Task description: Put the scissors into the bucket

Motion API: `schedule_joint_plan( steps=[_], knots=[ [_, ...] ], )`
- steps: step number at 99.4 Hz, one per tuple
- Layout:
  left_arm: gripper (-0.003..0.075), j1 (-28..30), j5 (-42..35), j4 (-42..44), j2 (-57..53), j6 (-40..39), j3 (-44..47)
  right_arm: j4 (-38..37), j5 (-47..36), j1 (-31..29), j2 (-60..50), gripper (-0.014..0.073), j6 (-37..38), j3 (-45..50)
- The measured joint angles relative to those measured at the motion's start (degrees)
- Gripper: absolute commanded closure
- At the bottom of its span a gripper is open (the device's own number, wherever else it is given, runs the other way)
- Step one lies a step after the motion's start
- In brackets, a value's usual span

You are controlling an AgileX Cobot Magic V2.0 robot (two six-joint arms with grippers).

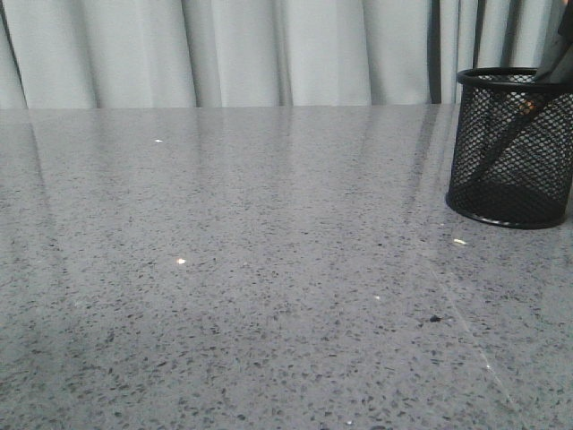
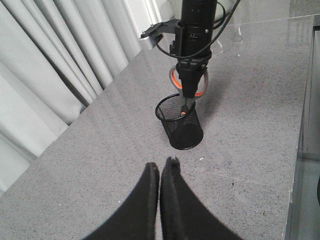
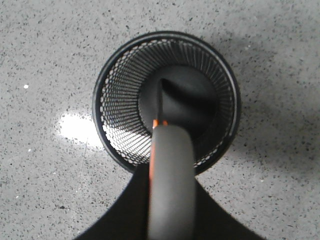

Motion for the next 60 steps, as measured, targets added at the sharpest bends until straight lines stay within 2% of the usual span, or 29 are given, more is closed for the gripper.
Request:
schedule_joint_plan(
  steps=[8,21,32,46,57,60],
  knots=[
    [0.074,0.0,0.0,0.0,0.0,0.0,0.0,0.0,0.1,0.0,0.4,0.0552,0.0,-0.66],
    [0.074,0.0,0.0,0.0,0.0,0.0,0.0,0.0,0.1,0.0,0.4,0.0294,0.13,-2.44],
    [0.074,0.0,0.0,0.0,0.0,0.0,0.0,-0.24,0.17,0.0,0.4,0.0151,0.13,-4.09],
    [0.074,0.0,-2.18,0.05,-0.14,0.0,1.18,-1.12,0.37,0.0,0.4,0.0137,0.13,-8.27],
    [0.074,0.0,-9.33,0.91,-0.37,0.0,4.49,-1.84,0.5,0.0,0.4,0.0144,0.13,-13.63],
    [0.074,0.0,-11.75,1.39,-0.64,-0.11,5.61,-1.95,0.59,0.0,0.4,0.017,0.13,-15.64]
  ],
)
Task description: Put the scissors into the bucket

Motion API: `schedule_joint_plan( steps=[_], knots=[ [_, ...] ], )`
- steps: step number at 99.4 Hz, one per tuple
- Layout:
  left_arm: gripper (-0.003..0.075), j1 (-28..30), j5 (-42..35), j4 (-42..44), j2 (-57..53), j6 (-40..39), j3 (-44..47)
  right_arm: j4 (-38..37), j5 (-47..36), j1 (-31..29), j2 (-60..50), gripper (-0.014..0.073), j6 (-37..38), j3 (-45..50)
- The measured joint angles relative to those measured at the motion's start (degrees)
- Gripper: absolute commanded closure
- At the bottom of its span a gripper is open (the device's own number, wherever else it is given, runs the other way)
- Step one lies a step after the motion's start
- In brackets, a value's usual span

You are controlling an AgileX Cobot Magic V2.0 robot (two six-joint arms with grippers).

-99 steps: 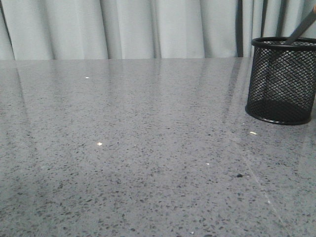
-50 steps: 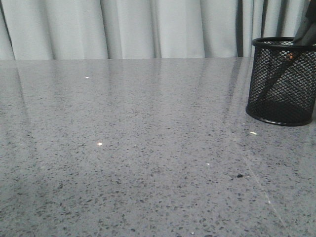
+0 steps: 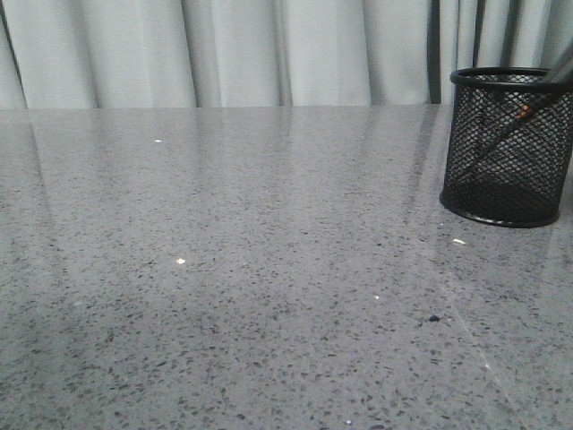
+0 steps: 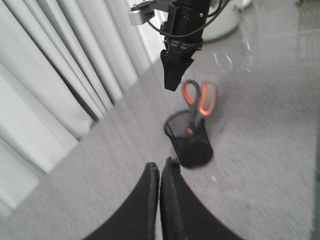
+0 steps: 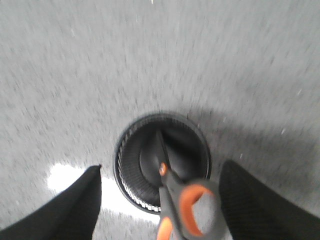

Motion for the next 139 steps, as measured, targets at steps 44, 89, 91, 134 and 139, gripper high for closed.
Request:
schedule_joint_plan(
  steps=[44,89,91,134,139],
  knots=[
    [0.074,10.49,-26.01,9.1,-14.71,-17.48,25.02,-0.12,-7.06,0.0,-22.45,0.0638,-3.61,7.94],
    [0.074,25.77,-26.5,1.28,-25.22,-19.32,44.22,-1.89,-37.61,0.0,-71.03,0.0638,-5.36,61.15],
    [0.074,25.75,-26.5,1.28,-25.22,-19.32,44.55,-2.02,-38.18,0.0,-72.42,0.0638,-5.36,62.37],
    [0.074,25.88,-26.84,0.53,-25.22,-19.32,44.81,-2.56,-41.69,0.0,-79.48,0.0638,-5.4,66.71],
    [0.074,25.88,-26.84,0.53,-25.22,-19.32,44.81,-2.56,-41.69,0.0,-79.48,0.0638,-5.4,66.71]
  ],
)
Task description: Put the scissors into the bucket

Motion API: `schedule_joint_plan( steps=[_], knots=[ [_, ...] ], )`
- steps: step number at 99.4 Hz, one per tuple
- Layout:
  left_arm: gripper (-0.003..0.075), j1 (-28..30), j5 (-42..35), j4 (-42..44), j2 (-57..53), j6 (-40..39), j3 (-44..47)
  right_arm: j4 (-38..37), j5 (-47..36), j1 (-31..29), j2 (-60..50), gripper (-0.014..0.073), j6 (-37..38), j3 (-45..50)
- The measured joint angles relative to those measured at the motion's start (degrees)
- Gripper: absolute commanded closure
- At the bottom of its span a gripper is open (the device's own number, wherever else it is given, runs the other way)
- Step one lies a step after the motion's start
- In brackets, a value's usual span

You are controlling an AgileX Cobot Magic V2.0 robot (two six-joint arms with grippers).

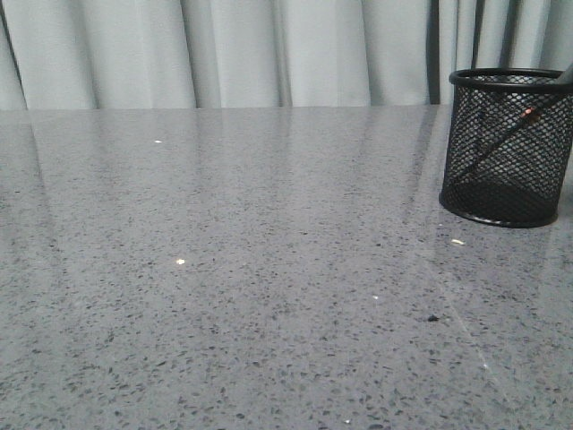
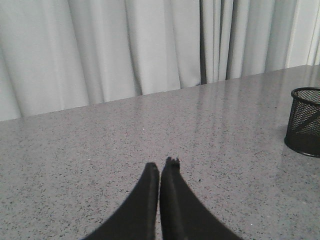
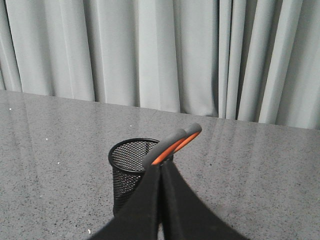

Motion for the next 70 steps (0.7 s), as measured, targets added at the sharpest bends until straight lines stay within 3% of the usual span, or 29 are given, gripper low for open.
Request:
schedule_joint_plan(
  steps=[49,70],
  knots=[
    [0.074,0.17,-2.5,0.44,0.0,0.0,4.46,0.0,-0.03,0.0,0.0,0.0638,-0.09,0.0],
    [0.074,5.05,-8.28,0.69,-1.28,0.64,10.84,0.0,-0.13,0.0,0.0,0.0638,-0.09,0.0]
  ],
)
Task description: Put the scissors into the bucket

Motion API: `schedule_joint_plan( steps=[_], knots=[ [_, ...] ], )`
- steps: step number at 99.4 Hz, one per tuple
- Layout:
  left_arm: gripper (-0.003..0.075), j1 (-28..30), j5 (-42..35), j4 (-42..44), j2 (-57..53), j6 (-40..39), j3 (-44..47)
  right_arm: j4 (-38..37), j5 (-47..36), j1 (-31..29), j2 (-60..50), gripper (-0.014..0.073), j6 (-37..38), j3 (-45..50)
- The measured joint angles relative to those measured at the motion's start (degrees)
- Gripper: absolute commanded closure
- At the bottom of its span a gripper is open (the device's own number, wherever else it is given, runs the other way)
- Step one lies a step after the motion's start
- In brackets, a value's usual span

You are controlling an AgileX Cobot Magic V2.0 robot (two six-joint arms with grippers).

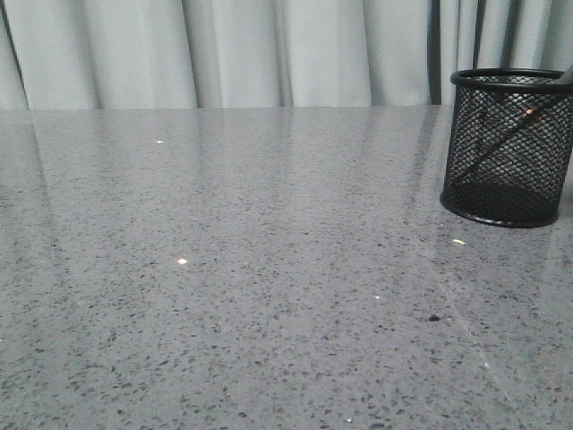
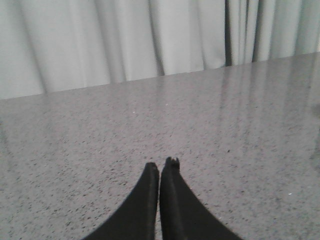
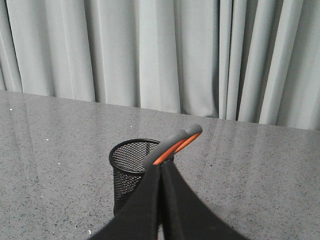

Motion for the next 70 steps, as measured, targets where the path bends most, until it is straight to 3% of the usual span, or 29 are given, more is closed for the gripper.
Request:
schedule_joint_plan(
  steps=[30,70],
  knots=[
    [0.074,5.6,-0.75,-0.1,-7.14,0.98,6.06,0.0,-0.13,0.0,0.0,0.0638,0.0,0.0],
    [0.074,10.3,13.99,-4.18,-11.87,3.89,6.06,-0.08,-0.33,0.0,0.0,0.0638,0.0,0.0]
  ],
)
